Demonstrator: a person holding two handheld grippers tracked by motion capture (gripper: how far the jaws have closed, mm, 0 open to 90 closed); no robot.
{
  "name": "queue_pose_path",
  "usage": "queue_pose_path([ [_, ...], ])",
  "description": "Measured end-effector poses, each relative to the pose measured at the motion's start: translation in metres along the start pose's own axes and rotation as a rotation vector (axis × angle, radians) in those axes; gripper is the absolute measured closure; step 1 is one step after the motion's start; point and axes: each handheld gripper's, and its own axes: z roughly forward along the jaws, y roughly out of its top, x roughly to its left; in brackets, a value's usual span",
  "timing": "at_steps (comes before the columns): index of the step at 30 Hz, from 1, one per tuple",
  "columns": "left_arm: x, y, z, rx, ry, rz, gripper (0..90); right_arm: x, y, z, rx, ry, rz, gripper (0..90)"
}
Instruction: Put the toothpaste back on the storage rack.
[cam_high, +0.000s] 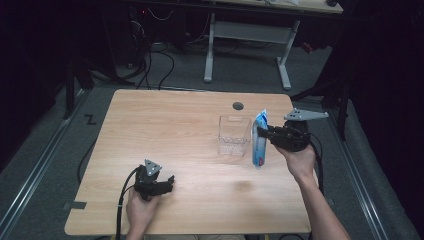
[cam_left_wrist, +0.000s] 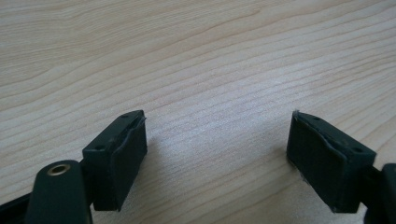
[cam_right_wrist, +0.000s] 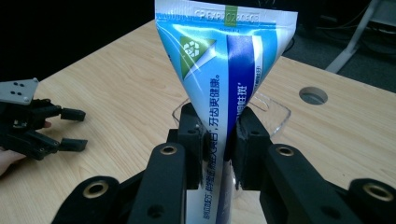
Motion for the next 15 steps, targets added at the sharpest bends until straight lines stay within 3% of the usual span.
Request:
queue_pose_path([
  [15,0.000,0.000,0.000,0.000,0.000,0.000,20.5,0.008,0.016,0.013,-0.003,0.006,-0.026,76.0],
])
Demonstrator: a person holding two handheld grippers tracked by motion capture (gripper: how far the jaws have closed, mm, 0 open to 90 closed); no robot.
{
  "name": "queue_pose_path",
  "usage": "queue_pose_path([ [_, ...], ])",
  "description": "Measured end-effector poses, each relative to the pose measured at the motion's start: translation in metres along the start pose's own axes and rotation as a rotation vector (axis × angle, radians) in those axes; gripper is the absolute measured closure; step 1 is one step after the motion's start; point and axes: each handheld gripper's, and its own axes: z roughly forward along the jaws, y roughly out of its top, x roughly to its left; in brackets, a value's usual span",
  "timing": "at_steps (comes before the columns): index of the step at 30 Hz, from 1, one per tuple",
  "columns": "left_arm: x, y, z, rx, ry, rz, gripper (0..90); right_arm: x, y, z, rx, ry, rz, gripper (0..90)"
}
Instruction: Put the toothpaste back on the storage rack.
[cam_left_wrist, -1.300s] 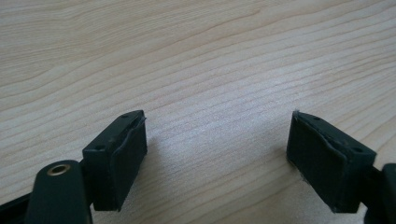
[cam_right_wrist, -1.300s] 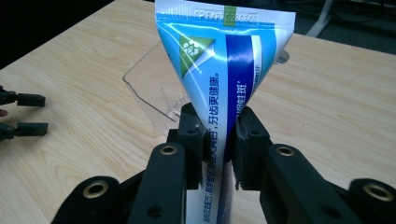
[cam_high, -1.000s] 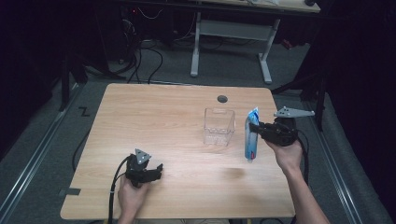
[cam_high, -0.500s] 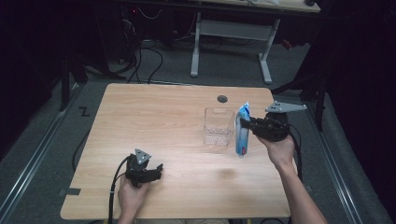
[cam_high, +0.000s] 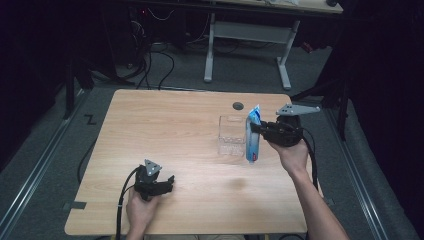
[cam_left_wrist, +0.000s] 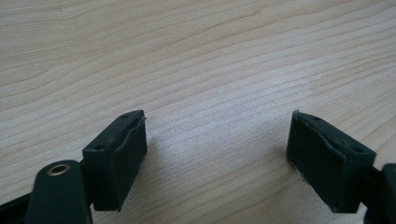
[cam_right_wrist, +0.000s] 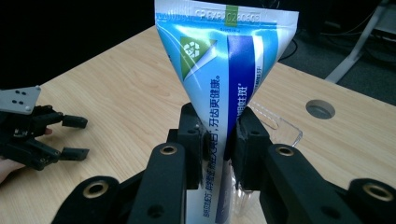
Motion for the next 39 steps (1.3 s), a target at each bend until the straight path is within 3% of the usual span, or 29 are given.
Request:
queue_pose_path([
  [21,0.000,0.000,0.000,0.000,-0.001,0.000,20.5,0.000,0.026,0.019,-0.017,0.015,0.010,76.1],
  [39,0.000,0.000,0.000,0.000,-0.001,0.000,20.5,-0.008,0.038,0.030,-0.031,-0.029,0.028,76.1],
])
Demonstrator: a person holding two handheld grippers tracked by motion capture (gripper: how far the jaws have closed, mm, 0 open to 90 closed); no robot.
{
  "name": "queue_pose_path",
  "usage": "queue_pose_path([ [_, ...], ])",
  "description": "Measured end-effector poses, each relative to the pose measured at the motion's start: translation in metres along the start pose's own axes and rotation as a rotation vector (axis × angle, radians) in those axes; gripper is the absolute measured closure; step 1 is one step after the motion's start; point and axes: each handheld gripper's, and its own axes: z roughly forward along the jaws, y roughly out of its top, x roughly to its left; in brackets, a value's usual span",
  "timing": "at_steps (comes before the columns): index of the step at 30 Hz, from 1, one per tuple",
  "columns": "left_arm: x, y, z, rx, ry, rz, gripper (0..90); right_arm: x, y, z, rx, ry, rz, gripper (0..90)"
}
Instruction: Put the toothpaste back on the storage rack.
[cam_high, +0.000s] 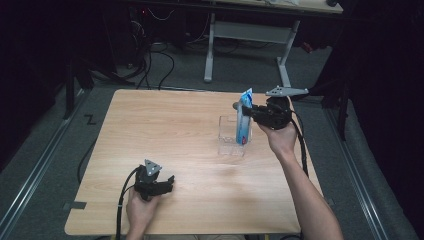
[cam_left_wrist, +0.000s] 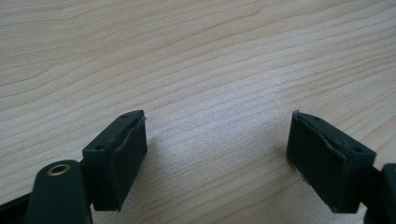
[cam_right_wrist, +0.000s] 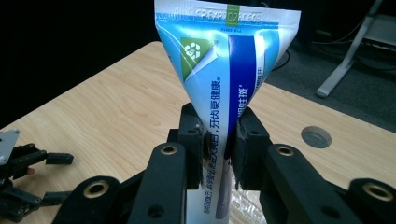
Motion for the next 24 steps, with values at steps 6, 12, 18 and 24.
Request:
queue_pose_path([
  [6,0.000,0.000,0.000,0.000,0.000,0.000,20.5,-0.001,0.002,0.005,-0.011,-0.030,0.009,75.9],
  [12,0.000,0.000,0.000,0.000,0.000,0.000,20.5,-0.001,0.003,0.010,-0.021,-0.057,0.013,75.8],
  [18,0.000,0.000,0.000,0.000,0.000,0.000,20.5,-0.003,0.002,0.013,-0.022,-0.077,0.023,75.6],
  [24,0.000,0.000,0.000,0.001,0.000,0.001,20.5,-0.004,0.000,0.017,-0.014,-0.104,0.010,75.5],
])
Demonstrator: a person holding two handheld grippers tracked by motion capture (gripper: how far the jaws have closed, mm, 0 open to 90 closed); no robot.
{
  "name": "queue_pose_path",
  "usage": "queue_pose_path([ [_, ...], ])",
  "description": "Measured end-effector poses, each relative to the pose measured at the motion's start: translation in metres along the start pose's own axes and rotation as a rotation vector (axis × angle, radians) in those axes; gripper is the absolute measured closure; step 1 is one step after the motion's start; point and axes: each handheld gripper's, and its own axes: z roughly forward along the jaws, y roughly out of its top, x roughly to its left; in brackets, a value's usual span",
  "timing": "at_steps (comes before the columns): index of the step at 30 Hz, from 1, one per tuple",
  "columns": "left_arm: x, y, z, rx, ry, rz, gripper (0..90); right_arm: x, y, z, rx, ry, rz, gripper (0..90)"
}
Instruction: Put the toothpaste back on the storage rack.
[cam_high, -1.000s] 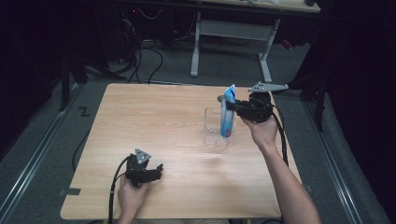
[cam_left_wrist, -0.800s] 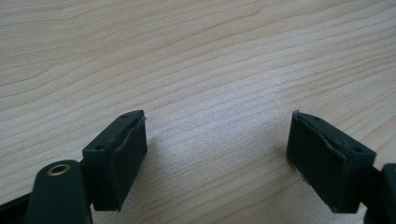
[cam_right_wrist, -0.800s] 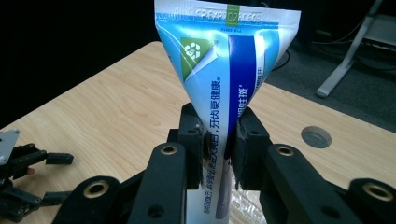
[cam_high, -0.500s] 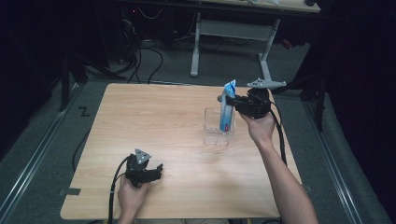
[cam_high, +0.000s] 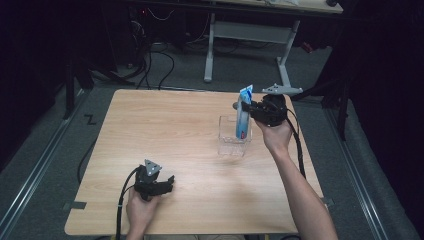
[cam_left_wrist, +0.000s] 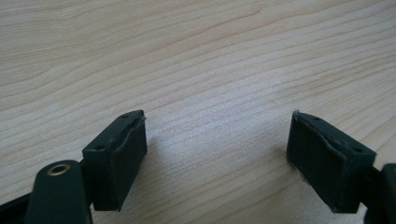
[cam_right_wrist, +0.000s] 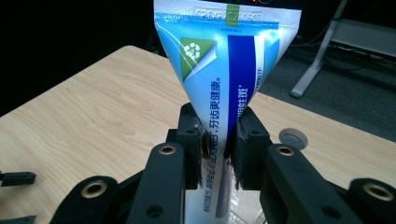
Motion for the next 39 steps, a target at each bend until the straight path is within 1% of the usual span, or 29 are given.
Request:
queue_pose_path([
  [4,0.000,0.000,0.000,-0.001,0.000,-0.001,20.5,-0.002,-0.003,0.003,0.002,-0.007,0.015,75.4],
  [18,0.000,0.000,0.000,-0.002,0.001,-0.001,20.5,-0.004,-0.011,0.013,0.014,-0.047,0.002,75.2],
  [26,0.000,0.000,0.000,-0.001,0.001,-0.001,20.5,-0.008,-0.020,0.022,0.039,-0.065,0.018,75.1],
  [32,0.000,0.000,0.000,-0.001,0.001,-0.001,20.5,-0.011,-0.025,0.024,0.041,-0.066,0.047,75.0],
  [39,0.000,0.000,0.000,-0.001,0.001,-0.001,20.5,-0.009,-0.026,0.028,0.052,-0.056,0.044,74.9],
])
